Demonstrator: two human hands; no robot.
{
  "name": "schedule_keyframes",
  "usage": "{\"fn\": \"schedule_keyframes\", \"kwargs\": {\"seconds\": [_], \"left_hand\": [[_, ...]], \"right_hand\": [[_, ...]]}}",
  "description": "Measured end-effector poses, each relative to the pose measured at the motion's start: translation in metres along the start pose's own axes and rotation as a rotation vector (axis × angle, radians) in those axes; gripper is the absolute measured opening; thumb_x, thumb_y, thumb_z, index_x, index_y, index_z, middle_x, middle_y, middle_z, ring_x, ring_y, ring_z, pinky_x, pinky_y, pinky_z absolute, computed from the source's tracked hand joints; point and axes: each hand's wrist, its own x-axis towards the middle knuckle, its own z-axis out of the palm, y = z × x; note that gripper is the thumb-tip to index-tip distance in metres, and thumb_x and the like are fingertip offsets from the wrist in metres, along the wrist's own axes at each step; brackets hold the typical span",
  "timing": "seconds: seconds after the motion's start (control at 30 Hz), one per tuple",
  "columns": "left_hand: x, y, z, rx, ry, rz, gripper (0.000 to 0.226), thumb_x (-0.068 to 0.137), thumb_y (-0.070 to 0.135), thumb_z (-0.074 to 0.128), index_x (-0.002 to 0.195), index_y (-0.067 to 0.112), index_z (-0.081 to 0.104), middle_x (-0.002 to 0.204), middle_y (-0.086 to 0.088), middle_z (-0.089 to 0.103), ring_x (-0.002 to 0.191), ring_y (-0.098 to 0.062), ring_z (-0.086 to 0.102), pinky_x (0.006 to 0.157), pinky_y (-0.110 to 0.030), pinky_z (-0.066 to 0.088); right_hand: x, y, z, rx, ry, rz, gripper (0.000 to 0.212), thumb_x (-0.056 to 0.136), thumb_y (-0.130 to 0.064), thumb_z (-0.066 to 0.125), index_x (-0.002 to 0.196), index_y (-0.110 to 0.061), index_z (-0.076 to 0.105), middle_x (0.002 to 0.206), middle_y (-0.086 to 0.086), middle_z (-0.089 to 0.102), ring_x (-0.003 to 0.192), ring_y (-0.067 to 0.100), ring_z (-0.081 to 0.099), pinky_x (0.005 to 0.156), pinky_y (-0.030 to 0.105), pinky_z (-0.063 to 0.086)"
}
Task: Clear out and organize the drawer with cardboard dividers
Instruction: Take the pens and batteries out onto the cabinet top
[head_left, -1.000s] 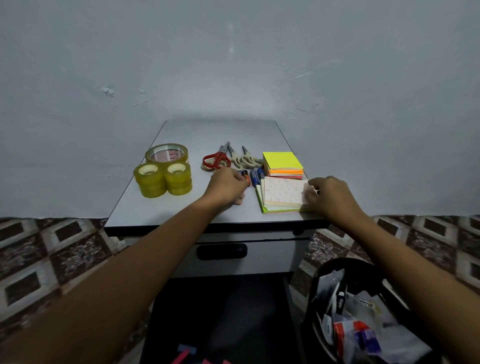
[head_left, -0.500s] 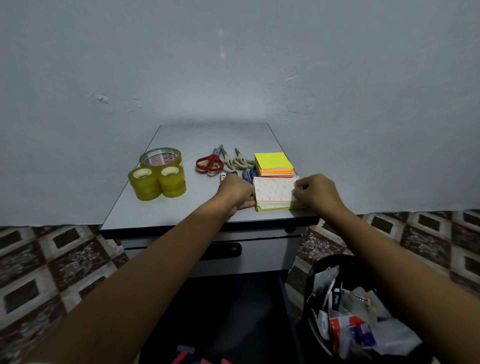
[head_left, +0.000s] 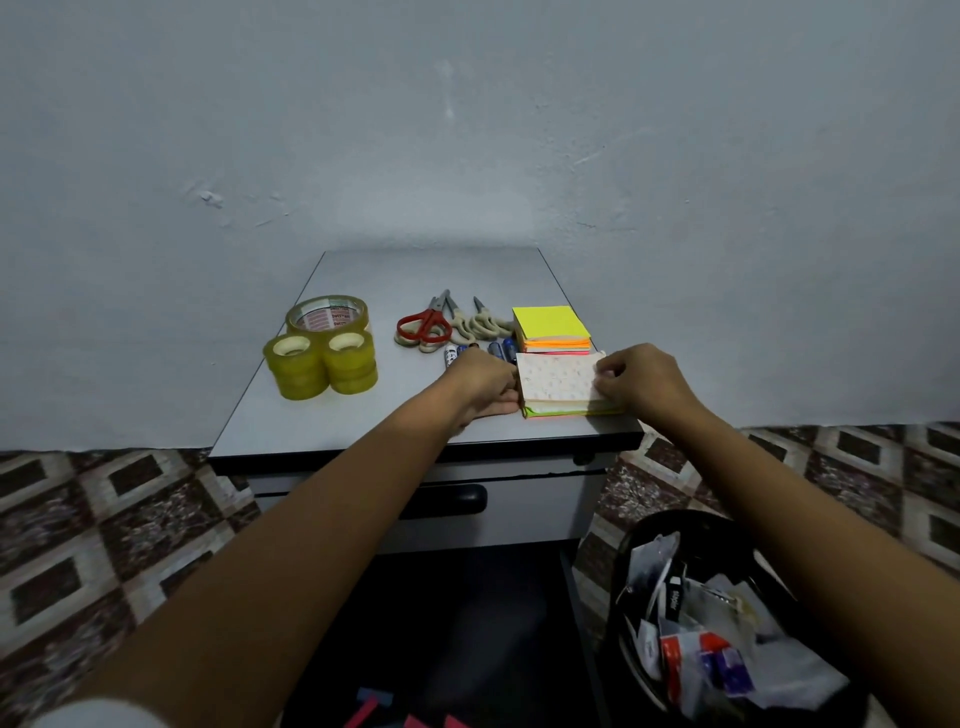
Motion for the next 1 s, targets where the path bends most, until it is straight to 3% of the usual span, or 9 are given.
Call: {"fn": "schedule_keyframes", "kwargs": {"seconds": [0.1, 0.17, 0.23, 0.33, 0.43, 0.6, 0.73, 1.0], "left_hand": [[0.001, 0.000, -0.005, 0.044, -0.019, -0.005, 0.027, 0.094, -0.001, 0.039, 0.115, -0.003, 0.057, 0.105, -0.016, 0.065, 0.079, -0.018, 0.061, 0.063, -0.022, 0.055], [0.001, -0.001, -0.009, 0.077, 0.012, 0.029, 0.025, 0.093, 0.001, 0.043, 0.113, -0.004, 0.057, 0.096, -0.017, 0.063, 0.073, -0.019, 0.060, 0.062, -0.025, 0.055], [0.004, -0.004, -0.016, 0.219, 0.123, 0.171, 0.021, 0.093, 0.004, 0.045, 0.106, 0.001, 0.062, 0.086, -0.011, 0.060, 0.069, -0.020, 0.056, 0.065, -0.030, 0.051], [0.003, -0.007, -0.033, 0.577, 0.355, 0.419, 0.022, 0.091, 0.009, 0.049, 0.105, 0.007, 0.067, 0.103, -0.007, 0.063, 0.094, -0.023, 0.057, 0.077, -0.028, 0.041], [0.006, -0.012, -0.048, 0.701, 0.447, 0.446, 0.031, 0.089, 0.011, 0.051, 0.119, 0.008, 0.060, 0.124, -0.011, 0.058, 0.109, -0.027, 0.055, 0.083, -0.028, 0.041], [0.009, -0.017, -0.052, 0.756, 0.345, 0.406, 0.033, 0.088, 0.014, 0.053, 0.121, 0.011, 0.061, 0.121, -0.011, 0.062, 0.108, -0.028, 0.057, 0.089, -0.034, 0.046], [0.014, -0.019, -0.052, 0.726, 0.295, 0.441, 0.033, 0.084, 0.022, 0.058, 0.117, 0.020, 0.065, 0.115, -0.003, 0.066, 0.103, -0.024, 0.060, 0.092, -0.041, 0.048], [0.022, -0.021, -0.052, 0.691, 0.281, 0.484, 0.039, 0.087, 0.025, 0.062, 0.124, 0.013, 0.060, 0.123, -0.006, 0.062, 0.107, -0.021, 0.058, 0.094, -0.039, 0.048]], "right_hand": [[-0.001, -0.001, -0.001, -0.032, 0.013, -0.029, 0.030, 0.092, -0.009, 0.052, 0.119, -0.001, 0.063, 0.127, 0.016, 0.059, 0.116, 0.029, 0.054, 0.092, 0.027, 0.041], [-0.001, -0.004, -0.001, -0.065, 0.040, -0.075, 0.033, 0.091, -0.008, 0.053, 0.123, -0.002, 0.060, 0.130, 0.016, 0.057, 0.121, 0.029, 0.050, 0.098, 0.028, 0.038], [0.002, -0.009, 0.001, -0.102, 0.085, -0.153, 0.034, 0.090, -0.009, 0.055, 0.123, -0.004, 0.060, 0.129, 0.015, 0.058, 0.122, 0.028, 0.050, 0.100, 0.030, 0.035], [0.009, -0.026, 0.004, -0.139, 0.138, -0.282, 0.032, 0.091, -0.014, 0.056, 0.121, -0.008, 0.062, 0.123, 0.016, 0.060, 0.113, 0.030, 0.054, 0.095, 0.031, 0.039], [0.015, -0.046, 0.010, -0.175, 0.096, -0.392, 0.028, 0.092, -0.015, 0.056, 0.117, -0.009, 0.065, 0.116, 0.017, 0.061, 0.105, 0.032, 0.056, 0.088, 0.033, 0.041], [0.029, -0.063, 0.028, -0.380, -0.036, -0.539, 0.024, 0.092, -0.015, 0.047, 0.100, -0.010, 0.069, 0.104, 0.015, 0.063, 0.098, 0.037, 0.052, 0.084, 0.040, 0.045], [0.030, -0.066, 0.036, -0.557, -0.074, -0.554, 0.032, 0.096, -0.031, 0.040, 0.107, -0.014, 0.065, 0.116, 0.005, 0.060, 0.116, 0.031, 0.041, 0.084, 0.037, 0.033], [0.023, -0.063, 0.041, -0.581, -0.092, -0.569, 0.036, 0.099, -0.032, 0.035, 0.117, -0.015, 0.062, 0.122, 0.006, 0.055, 0.121, 0.029, 0.038, 0.090, 0.041, 0.034]]}}
